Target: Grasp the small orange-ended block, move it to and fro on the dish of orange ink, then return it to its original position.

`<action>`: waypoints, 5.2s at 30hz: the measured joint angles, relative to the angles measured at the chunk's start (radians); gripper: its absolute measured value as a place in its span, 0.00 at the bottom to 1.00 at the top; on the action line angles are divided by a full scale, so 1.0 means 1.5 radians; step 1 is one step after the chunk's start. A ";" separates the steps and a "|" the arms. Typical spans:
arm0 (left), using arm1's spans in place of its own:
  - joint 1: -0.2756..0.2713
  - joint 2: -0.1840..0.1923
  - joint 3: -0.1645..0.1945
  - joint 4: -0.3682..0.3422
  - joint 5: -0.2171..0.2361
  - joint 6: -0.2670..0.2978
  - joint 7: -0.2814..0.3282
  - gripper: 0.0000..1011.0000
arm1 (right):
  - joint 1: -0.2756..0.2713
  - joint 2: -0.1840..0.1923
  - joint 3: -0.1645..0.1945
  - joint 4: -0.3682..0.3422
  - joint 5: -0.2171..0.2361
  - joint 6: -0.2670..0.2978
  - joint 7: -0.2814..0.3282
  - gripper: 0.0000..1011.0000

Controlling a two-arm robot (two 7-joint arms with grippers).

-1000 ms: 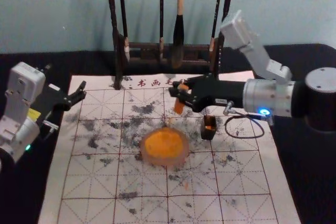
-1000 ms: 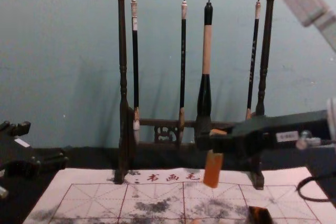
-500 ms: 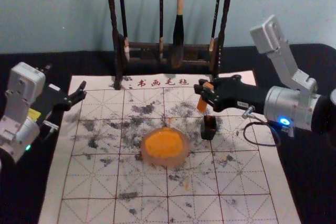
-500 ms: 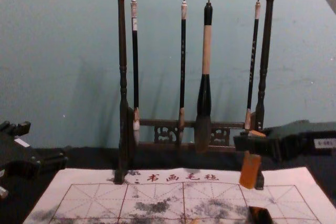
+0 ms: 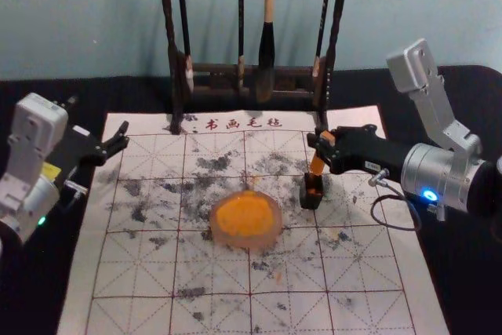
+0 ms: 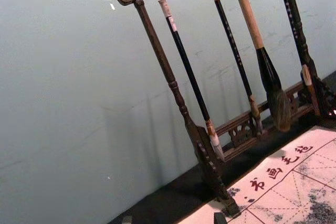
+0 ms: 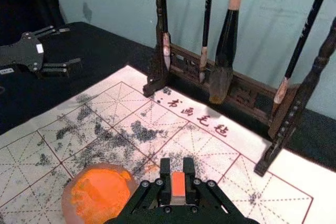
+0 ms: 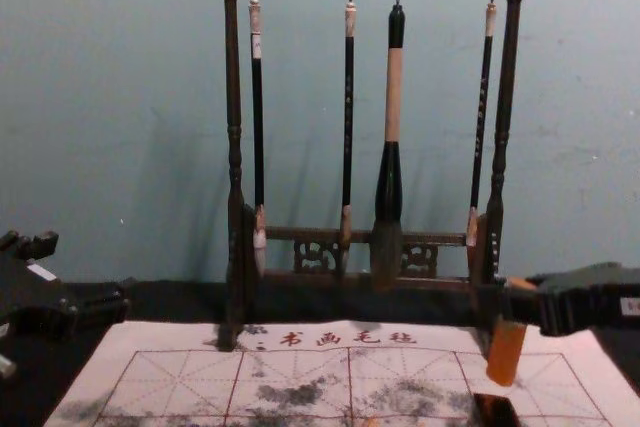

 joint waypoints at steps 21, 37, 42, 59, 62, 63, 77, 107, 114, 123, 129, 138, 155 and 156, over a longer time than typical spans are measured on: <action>0.000 0.000 0.000 0.000 0.000 0.000 0.000 0.99 | -0.027 -0.011 0.017 -0.005 0.001 0.018 0.000 0.13; 0.000 0.000 0.000 0.000 0.000 0.000 0.000 0.99 | -0.034 -0.018 0.023 -0.002 -0.007 0.020 -0.004 0.13; 0.000 0.000 0.000 0.000 0.000 0.000 0.000 0.99 | -0.034 -0.020 0.023 0.002 -0.011 0.021 -0.004 0.13; 0.000 0.000 0.000 0.000 0.000 0.000 0.000 0.99 | -0.032 -0.034 0.024 0.015 -0.020 0.023 -0.006 0.13; 0.000 0.000 0.000 0.000 0.000 0.000 0.000 0.99 | -0.032 -0.036 0.024 0.017 -0.021 0.024 -0.006 0.13; 0.000 0.000 0.000 0.000 0.000 0.000 0.000 0.99 | -0.031 -0.037 0.024 0.018 -0.022 0.024 -0.006 0.13; 0.000 0.000 0.000 0.000 0.000 0.000 0.000 0.99 | -0.032 -0.051 0.013 0.039 -0.034 0.026 -0.003 0.13; 0.000 0.000 0.000 0.000 0.000 0.000 0.000 0.99 | -0.032 -0.069 0.007 0.064 -0.086 -0.011 0.010 0.13; 0.000 0.000 0.000 0.000 0.000 0.000 0.000 0.99 | -0.034 -0.073 0.008 0.066 -0.099 -0.015 0.010 0.13; 0.000 0.000 0.000 0.000 0.000 0.000 0.000 0.99 | -0.038 -0.075 0.011 0.067 -0.116 -0.020 0.011 0.13; 0.000 0.000 0.000 0.000 0.000 0.000 0.000 0.99 | -0.038 -0.074 0.011 0.067 -0.115 -0.019 0.011 0.13; 0.000 0.000 0.000 0.000 0.000 0.000 0.000 0.99 | -0.038 -0.074 0.011 0.067 -0.113 -0.018 0.010 0.15; 0.000 0.000 0.000 0.000 0.000 0.000 0.000 0.99 | -0.037 -0.074 0.011 0.067 -0.111 -0.017 0.010 0.68; 0.000 0.000 0.000 0.000 0.000 0.000 0.000 0.99 | -0.037 -0.074 0.011 0.067 -0.111 -0.017 0.010 0.70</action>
